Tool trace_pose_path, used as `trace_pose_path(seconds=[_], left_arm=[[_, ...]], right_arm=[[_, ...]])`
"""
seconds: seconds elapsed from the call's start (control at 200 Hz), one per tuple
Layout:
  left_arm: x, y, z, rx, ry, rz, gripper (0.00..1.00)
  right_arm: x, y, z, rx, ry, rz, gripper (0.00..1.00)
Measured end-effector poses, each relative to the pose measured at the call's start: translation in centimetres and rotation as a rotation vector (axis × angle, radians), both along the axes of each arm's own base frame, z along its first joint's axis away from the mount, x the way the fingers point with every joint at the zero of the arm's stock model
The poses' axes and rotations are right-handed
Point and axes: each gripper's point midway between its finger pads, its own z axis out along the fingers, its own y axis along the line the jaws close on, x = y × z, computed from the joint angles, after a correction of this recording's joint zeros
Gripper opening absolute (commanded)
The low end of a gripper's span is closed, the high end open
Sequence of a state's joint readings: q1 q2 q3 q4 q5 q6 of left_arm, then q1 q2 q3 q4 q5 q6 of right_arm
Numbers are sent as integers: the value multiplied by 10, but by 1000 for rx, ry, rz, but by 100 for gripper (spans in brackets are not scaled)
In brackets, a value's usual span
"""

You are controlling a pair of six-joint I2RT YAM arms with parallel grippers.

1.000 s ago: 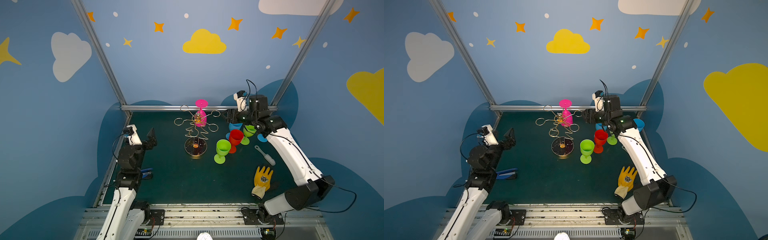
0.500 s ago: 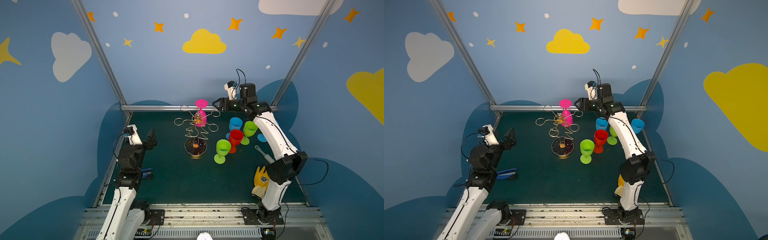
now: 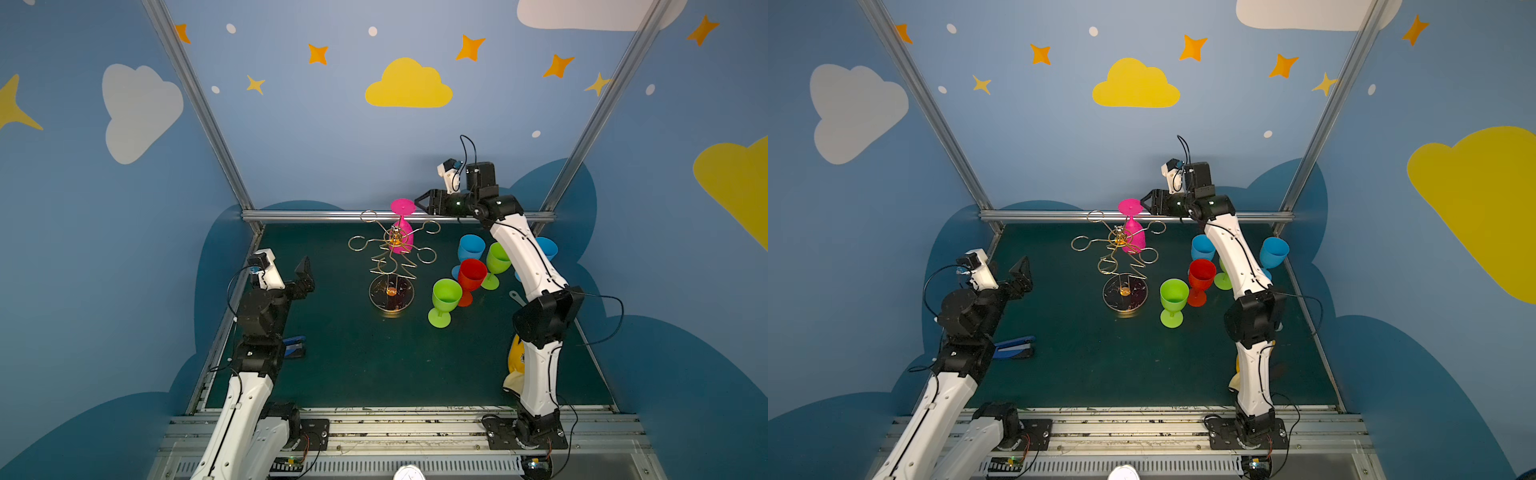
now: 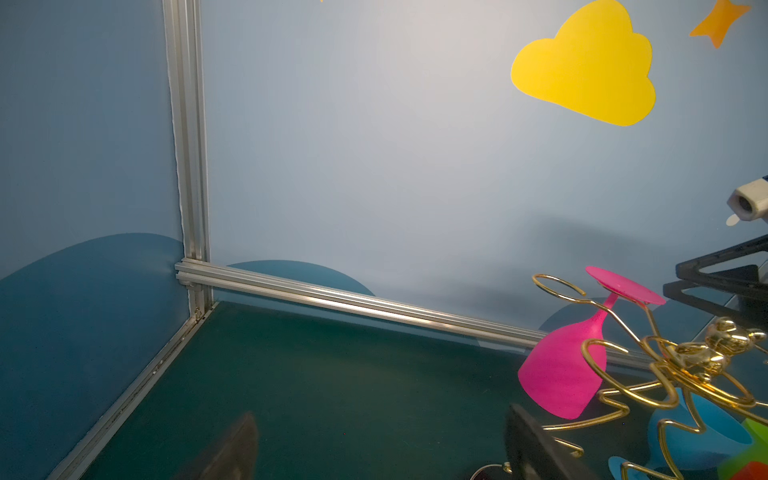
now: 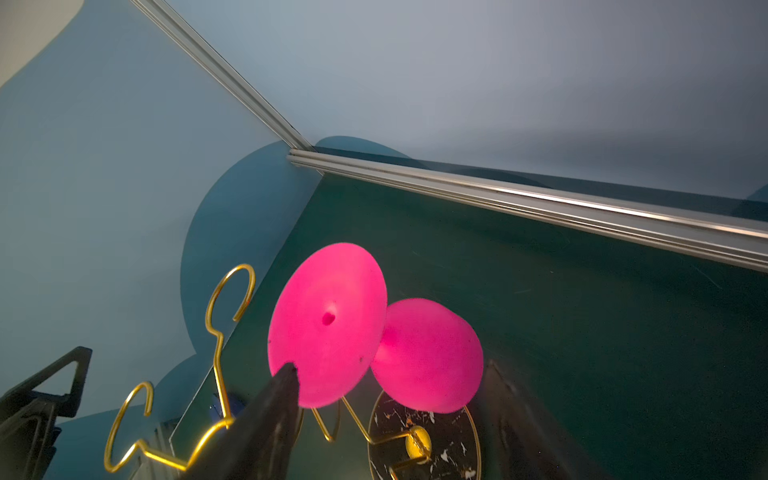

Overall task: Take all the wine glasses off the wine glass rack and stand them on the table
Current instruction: 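Reach the right gripper toward the magenta glass hanging on the rack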

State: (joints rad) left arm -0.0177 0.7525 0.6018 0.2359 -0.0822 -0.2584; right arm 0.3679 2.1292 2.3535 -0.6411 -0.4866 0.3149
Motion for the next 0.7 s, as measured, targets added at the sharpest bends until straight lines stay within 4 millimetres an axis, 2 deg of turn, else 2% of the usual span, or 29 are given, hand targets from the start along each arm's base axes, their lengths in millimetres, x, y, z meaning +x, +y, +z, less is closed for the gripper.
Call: trace_pose_path(seconds=[0.25, 0.511, 0.701], left_arm=[[0, 0, 0, 0, 2, 0, 91], [0, 0, -1, -1, 4, 0, 91], [0, 0, -1, -1, 4, 0, 91]], right_arm=[[12, 12, -7, 24, 15, 29, 66], [14, 21, -26, 22, 57, 53, 64], [14, 29, -22, 25, 39, 71, 60]])
